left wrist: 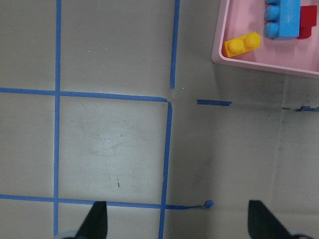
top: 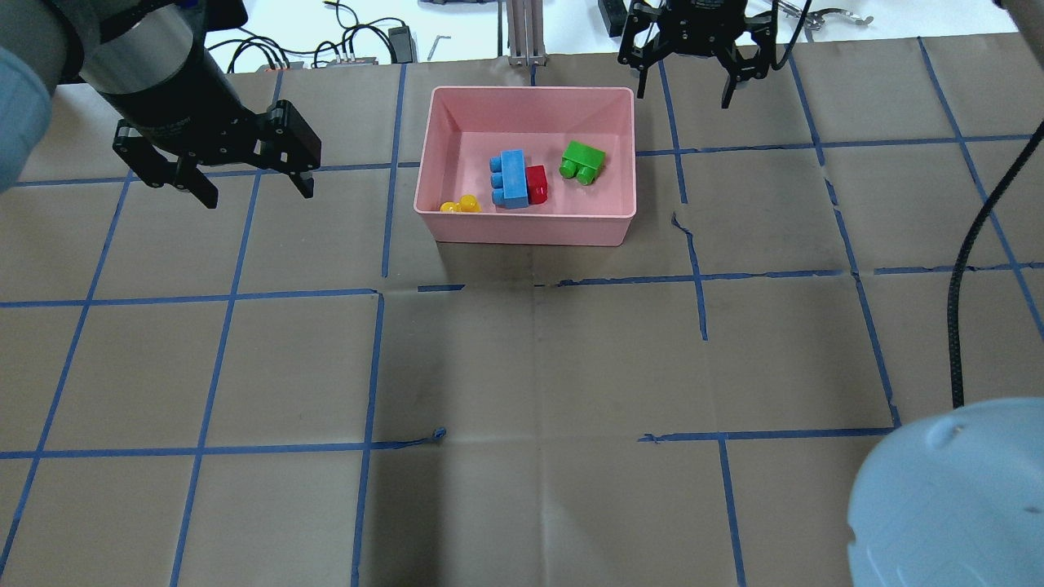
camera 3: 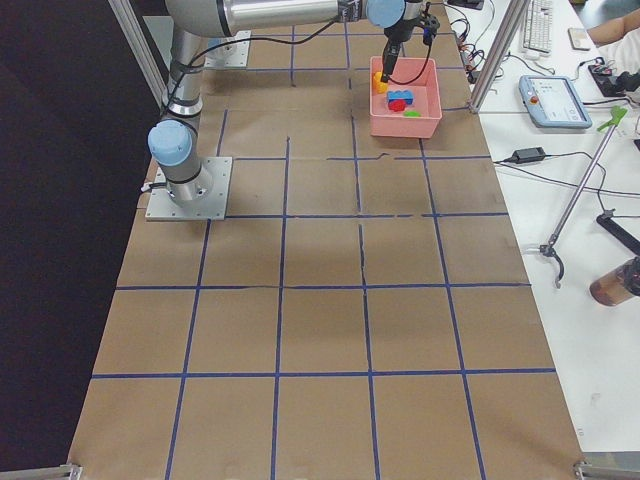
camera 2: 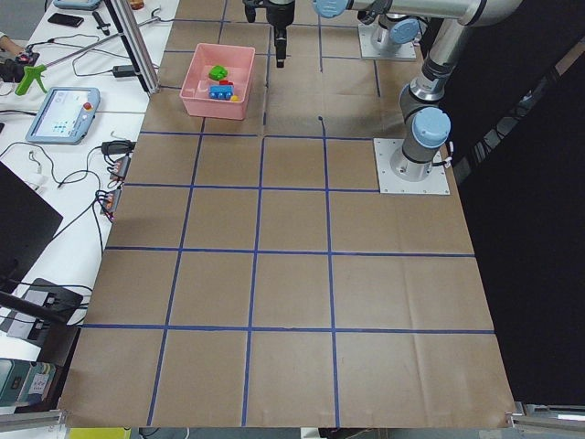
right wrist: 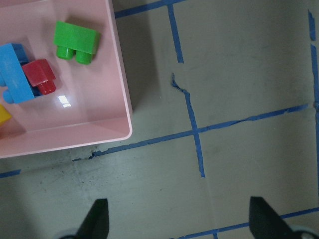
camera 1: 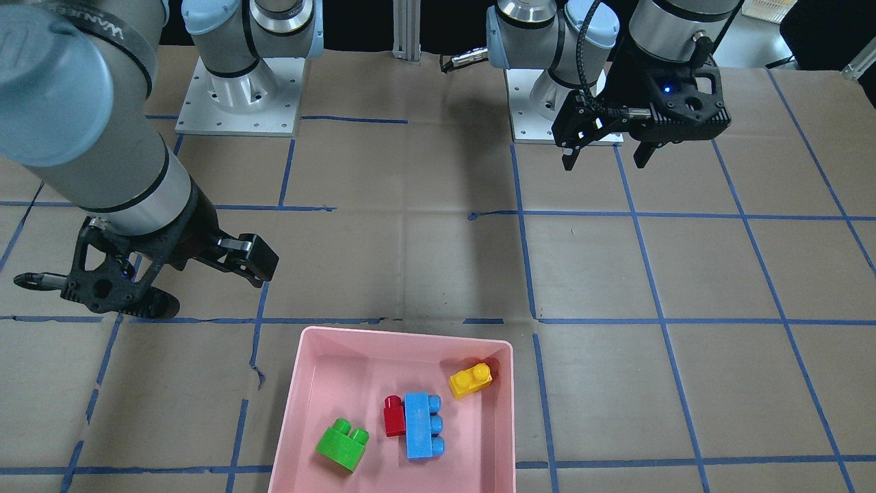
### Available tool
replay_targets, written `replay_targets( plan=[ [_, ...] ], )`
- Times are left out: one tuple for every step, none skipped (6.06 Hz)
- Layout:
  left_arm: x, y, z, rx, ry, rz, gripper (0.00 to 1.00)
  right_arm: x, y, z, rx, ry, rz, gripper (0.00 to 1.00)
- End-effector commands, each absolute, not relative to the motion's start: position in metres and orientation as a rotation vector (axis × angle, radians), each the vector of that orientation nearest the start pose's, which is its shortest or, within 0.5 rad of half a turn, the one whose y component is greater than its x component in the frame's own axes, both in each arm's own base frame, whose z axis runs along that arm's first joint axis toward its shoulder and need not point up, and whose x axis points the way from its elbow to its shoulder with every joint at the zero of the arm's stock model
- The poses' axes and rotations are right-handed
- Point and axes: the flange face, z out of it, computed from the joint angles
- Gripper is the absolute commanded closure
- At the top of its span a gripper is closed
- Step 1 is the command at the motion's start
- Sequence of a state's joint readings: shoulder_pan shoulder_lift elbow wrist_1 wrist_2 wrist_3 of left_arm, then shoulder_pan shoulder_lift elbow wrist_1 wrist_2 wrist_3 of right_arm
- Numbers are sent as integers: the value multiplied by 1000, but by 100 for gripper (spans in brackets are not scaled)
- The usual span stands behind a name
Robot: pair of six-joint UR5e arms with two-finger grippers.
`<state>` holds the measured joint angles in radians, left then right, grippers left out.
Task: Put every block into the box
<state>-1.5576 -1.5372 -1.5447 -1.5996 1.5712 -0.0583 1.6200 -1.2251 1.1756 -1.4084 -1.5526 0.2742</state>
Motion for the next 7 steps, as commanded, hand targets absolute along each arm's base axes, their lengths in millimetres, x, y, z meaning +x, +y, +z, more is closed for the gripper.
replay_targets(
  plan=[
    [-127, -482, 514, -113, 3140, -48, 0, 152, -556, 447, 320, 3105, 253, 1],
    [-127, -481, 515, -111, 3138, -51, 0, 148, -537, 451, 314, 3108, 92, 0],
    [-127, -481, 515, -113, 3140, -51, 0, 140, -530, 468, 278, 3109, 16, 0],
    [-127, -481, 515, -113, 3138, -51, 0, 143, -527, 472, 270, 3106, 6, 0],
    [-127, -481, 515, -113, 3138, -51, 0, 143, -528, 474, 270, 3105, 2, 0],
    [-127, -481, 515, -113, 3138, -51, 0, 142, -528, 474, 272, 3108, 3, 0],
    [-127, -481, 515, -113, 3138, -51, 0, 141, -528, 474, 275, 3107, 4, 0]
  ],
)
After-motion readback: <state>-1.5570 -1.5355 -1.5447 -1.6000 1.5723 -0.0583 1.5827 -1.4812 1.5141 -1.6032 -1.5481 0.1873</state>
